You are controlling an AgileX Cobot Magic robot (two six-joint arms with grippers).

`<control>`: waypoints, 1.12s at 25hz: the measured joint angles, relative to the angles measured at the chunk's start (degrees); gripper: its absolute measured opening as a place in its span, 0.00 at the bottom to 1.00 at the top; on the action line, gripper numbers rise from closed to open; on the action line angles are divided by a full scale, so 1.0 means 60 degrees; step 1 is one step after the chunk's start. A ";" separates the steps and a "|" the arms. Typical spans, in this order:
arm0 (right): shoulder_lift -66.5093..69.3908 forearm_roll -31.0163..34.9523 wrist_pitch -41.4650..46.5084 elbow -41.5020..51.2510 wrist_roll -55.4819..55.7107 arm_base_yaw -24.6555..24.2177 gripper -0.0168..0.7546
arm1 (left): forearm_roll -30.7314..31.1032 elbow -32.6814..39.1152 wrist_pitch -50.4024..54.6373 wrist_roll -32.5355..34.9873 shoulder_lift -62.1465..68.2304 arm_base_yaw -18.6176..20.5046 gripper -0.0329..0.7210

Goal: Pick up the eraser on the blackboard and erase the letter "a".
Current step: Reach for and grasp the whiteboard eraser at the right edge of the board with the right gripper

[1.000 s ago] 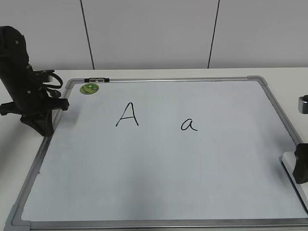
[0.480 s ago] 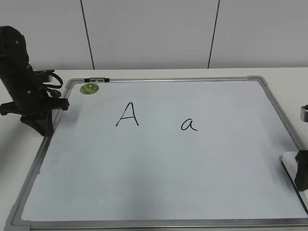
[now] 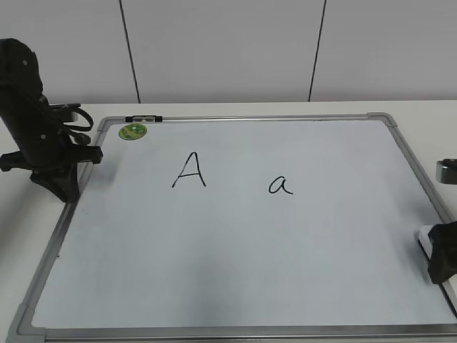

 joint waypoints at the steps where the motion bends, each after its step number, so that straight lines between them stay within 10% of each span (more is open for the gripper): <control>1: 0.0032 0.0017 0.0000 0.0000 0.0000 0.0000 0.86 | 0.0000 0.0000 0.0000 0.0000 0.0000 0.0000 0.11; 28: 0.0267 0.0115 0.0209 -0.0039 0.0079 0.0000 0.70 | -0.0045 0.0000 0.0000 0.0000 0.0000 0.0000 0.12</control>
